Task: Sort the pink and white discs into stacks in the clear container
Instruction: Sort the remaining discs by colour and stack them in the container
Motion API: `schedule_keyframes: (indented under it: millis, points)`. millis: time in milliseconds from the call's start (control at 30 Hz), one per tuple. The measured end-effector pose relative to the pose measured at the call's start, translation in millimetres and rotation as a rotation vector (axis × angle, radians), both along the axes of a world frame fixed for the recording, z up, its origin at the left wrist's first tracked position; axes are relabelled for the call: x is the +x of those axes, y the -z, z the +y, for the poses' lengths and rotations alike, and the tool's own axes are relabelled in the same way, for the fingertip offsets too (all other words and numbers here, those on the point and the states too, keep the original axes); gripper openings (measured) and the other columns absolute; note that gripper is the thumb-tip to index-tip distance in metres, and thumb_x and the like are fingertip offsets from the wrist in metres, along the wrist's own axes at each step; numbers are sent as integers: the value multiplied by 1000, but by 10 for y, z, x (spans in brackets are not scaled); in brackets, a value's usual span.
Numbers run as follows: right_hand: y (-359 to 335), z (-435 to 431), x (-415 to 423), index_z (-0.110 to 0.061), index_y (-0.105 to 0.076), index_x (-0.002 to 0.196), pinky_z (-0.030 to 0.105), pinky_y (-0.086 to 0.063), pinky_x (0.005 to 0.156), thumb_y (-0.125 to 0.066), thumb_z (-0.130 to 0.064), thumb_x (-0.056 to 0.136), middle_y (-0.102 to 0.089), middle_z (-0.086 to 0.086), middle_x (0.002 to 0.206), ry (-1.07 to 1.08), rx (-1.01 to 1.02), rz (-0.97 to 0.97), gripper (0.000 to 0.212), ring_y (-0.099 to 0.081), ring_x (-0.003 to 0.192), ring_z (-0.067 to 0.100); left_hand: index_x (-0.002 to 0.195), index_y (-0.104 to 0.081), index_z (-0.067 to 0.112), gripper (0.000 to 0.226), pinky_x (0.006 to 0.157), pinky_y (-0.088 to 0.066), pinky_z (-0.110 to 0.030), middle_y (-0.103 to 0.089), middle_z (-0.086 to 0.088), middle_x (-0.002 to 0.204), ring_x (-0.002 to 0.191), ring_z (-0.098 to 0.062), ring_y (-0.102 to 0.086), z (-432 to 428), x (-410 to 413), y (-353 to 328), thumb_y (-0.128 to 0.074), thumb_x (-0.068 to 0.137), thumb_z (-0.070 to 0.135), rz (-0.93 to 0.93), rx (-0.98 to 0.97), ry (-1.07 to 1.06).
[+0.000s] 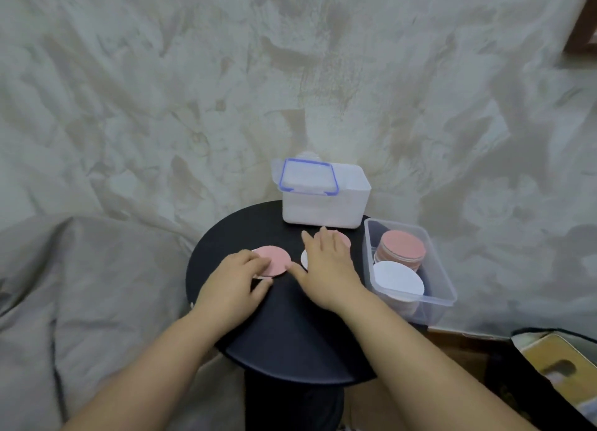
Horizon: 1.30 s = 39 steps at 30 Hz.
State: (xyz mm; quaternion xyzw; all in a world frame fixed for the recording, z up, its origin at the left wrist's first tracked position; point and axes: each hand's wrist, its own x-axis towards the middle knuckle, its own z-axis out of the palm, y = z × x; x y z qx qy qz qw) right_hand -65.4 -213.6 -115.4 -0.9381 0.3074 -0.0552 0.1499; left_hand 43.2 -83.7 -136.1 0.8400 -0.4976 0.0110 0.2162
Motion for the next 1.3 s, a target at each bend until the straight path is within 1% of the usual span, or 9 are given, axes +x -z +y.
schedule_keyframes:
  millis: [167, 367, 467, 667, 767, 933, 1033, 1167, 1300]
  points:
    - [105, -4, -37, -16, -27, 142, 47, -11, 114, -39, -47, 94, -27, 9, 148, 36, -45, 66, 58, -22, 136, 30, 117, -64, 26, 31, 85, -35, -18, -53, 8, 114, 104, -12, -46, 165, -13, 35, -58, 88, 36, 10, -65, -29]
    - [91, 215, -366, -31, -56, 123, 30, -24, 110, -47, -17, 93, -58, -9, 126, -154, -101, -247, 34, -49, 118, 18, 106, -69, 16, 25, 79, -35, -22, -66, 1, 108, 102, -21, -58, 179, -81, -13, -48, 95, 25, 37, -238, -84]
    - [164, 236, -531, -31, -59, 119, 17, -33, 94, -56, -22, 90, -58, -14, 123, -200, -127, -298, 31, -49, 117, 11, 107, -62, 14, 23, 71, -37, -28, -67, -3, 99, 92, -23, -59, 207, -127, -50, -43, 97, 23, 72, -289, -172]
    - [144, 279, -537, -25, -41, 137, 19, -17, 108, -56, -45, 88, -26, -9, 151, -170, -82, -224, 55, -17, 140, 10, 101, -59, 12, 15, 67, -43, -34, -65, -4, 85, 77, -24, -59, 251, -185, -122, -49, 90, 9, 140, -458, -241]
    - [149, 299, -532, -27, -49, 132, 19, -28, 100, -53, -43, 90, -39, -13, 144, -202, -107, -190, 45, -32, 133, 7, 96, -59, 15, 14, 74, -50, -33, -66, 3, 86, 80, -18, -63, 300, -227, -133, -53, 87, 7, 214, -580, -259]
    - [217, 331, -606, -26, -70, 100, 23, -49, 74, -56, -35, 86, -67, -11, 106, -332, -227, -343, 22, -63, 97, 14, 87, -58, 29, 23, 77, -51, -24, -65, 16, 84, 79, -5, -64, 430, -353, -89, -57, 87, 6, 409, -785, -290]
    - [221, 300, -659, -28, -68, 97, 16, -47, 73, -45, -38, 88, -67, -15, 96, -358, -207, -424, 26, -62, 88, 6, 82, -55, 38, 33, 79, -53, -26, -65, 20, 84, 79, 1, -63, 493, -452, -31, -58, 87, 6, 489, -842, -297]
    - [73, 277, -654, -24, -64, 94, 1, -35, 75, -51, -19, 91, -59, -17, 89, -163, -47, -692, 14, -53, 86, -1, 83, -58, 36, 29, 81, -55, -36, -69, 12, 90, 86, -6, -67, 492, -553, 20, -57, 89, 8, 658, -881, -307]
    - [-26, 349, -606, -37, -56, 82, 17, -46, 74, -52, -15, 93, -61, -13, 86, -48, 191, -820, 24, -58, 82, 3, 91, -60, 24, 18, 72, -55, -25, -72, 0, 89, 87, -13, -69, 451, -719, -20, -55, 91, 6, 918, -921, -253]
